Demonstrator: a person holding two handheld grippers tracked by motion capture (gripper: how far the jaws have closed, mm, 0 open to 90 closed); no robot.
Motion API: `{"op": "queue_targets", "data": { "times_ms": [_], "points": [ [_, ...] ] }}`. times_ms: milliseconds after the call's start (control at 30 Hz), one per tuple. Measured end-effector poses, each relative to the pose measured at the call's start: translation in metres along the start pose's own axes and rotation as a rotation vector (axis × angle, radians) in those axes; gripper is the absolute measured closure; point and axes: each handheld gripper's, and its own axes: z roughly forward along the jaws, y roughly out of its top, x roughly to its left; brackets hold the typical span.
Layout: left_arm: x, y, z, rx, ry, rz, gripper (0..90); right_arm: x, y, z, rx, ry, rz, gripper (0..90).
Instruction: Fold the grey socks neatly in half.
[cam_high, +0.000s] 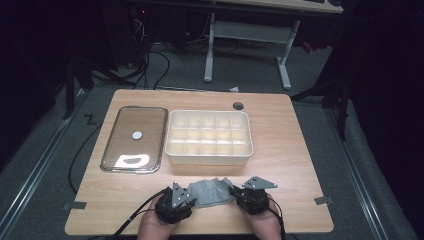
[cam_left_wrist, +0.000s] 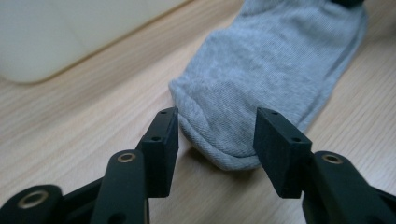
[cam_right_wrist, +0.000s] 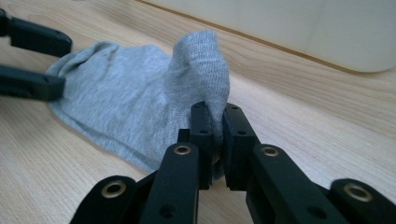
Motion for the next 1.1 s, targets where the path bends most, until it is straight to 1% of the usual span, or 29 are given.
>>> {"op": "queue_targets", "data": {
  "times_ms": [33, 67, 133, 167, 200, 233, 300, 367, 400, 433, 500, 533, 600, 633, 733, 767, 833, 867, 900, 933, 967, 1033, 1067, 1100],
  "points": [
    [-0.002, 0.004, -0.003, -0.027, -0.009, 0.002, 60.0, -0.001, -0.001, -0.001, -0.004, 0.003, 0.006, 85.1],
    [-0.003, 0.008, -0.004, -0.044, -0.015, 0.002, 64.0, -0.002, -0.002, -0.002, -0.007, 0.011, 0.011, 85.0],
    [-0.007, 0.019, 0.000, -0.076, -0.063, -0.017, 72.7, -0.001, -0.004, -0.003, -0.005, 0.016, 0.005, 85.1],
    [-0.007, 0.019, 0.000, -0.076, -0.063, -0.017, 75.1, -0.001, -0.004, -0.003, -0.005, 0.016, 0.005, 85.1],
    [-0.012, 0.028, 0.010, -0.085, -0.089, -0.043, 77.7, -0.001, -0.006, -0.004, -0.007, 0.019, 0.006, 85.1],
    [-0.016, 0.032, 0.016, -0.084, -0.084, -0.039, 79.4, -0.001, -0.007, -0.004, -0.007, 0.019, 0.008, 85.0],
    [-0.023, 0.039, 0.029, -0.058, -0.078, -0.029, 81.3, -0.001, -0.008, -0.004, -0.005, 0.023, 0.015, 85.1],
    [-0.028, 0.043, 0.039, -0.034, -0.068, -0.028, 81.8, -0.001, -0.008, -0.004, -0.006, 0.025, 0.011, 85.1],
    [-0.028, 0.043, 0.039, -0.034, -0.068, -0.028, 82.5, -0.001, -0.008, -0.004, -0.007, 0.025, 0.015, 85.1],
    [-0.030, 0.043, 0.047, -0.002, -0.058, -0.029, 83.4, -0.001, -0.009, -0.004, -0.009, 0.028, 0.020, 85.1],
    [-0.032, 0.040, 0.052, 0.024, -0.045, -0.015, 83.6, -0.001, -0.009, -0.004, -0.013, 0.035, 0.028, 85.1],
    [-0.034, 0.038, 0.055, 0.035, -0.038, 0.002, 83.4, 0.000, -0.009, -0.004, -0.014, 0.041, 0.038, 85.0],
    [-0.039, 0.034, 0.055, 0.019, -0.018, 0.023, 83.5, -0.001, -0.008, -0.007, -0.030, 0.063, 0.050, 85.1],
    [-0.039, 0.034, 0.055, 0.019, -0.018, 0.023, 83.5, 0.000, -0.006, -0.009, -0.042, 0.075, 0.059, 85.1],
    [-0.045, 0.033, 0.056, 0.008, -0.007, 0.038, 83.1, 0.001, -0.002, -0.016, -0.080, 0.101, 0.071, 86.3],
    [-0.045, 0.033, 0.056, 0.008, -0.007, 0.038, 82.9, 0.002, -0.001, -0.018, -0.091, 0.111, 0.068, 86.8],
    [-0.048, 0.033, 0.057, -0.001, -0.005, 0.043, 82.7, 0.005, 0.001, -0.022, -0.101, 0.106, 0.060, 87.0],
    [-0.051, 0.033, 0.058, -0.003, 0.010, 0.064, 82.6, 0.006, 0.002, -0.022, -0.102, 0.104, 0.050, 87.1],
    [-0.052, 0.034, 0.058, 0.000, 0.014, 0.070, 82.3, 0.007, 0.003, -0.022, -0.100, 0.100, 0.047, 87.2],
    [-0.052, 0.034, 0.058, 0.000, 0.014, 0.070, 81.8, 0.008, 0.003, -0.022, -0.101, 0.095, 0.043, 87.2],
    [-0.052, 0.035, 0.058, 0.001, 0.010, 0.060, 80.3, 0.008, 0.003, -0.022, -0.100, 0.092, 0.043, 87.2],
    [-0.049, 0.036, 0.056, 0.004, -0.010, 0.043, 75.8, 0.007, 0.002, -0.021, -0.097, 0.087, 0.044, 87.3],
    [-0.047, 0.037, 0.052, -0.005, -0.023, 0.033, 73.2, 0.006, 0.001, -0.021, -0.095, 0.086, 0.049, 87.3],
    [-0.043, 0.037, 0.047, -0.027, -0.026, 0.022, 72.3, 0.004, 0.000, -0.021, -0.096, 0.086, 0.050, 87.3]
  ]
}}
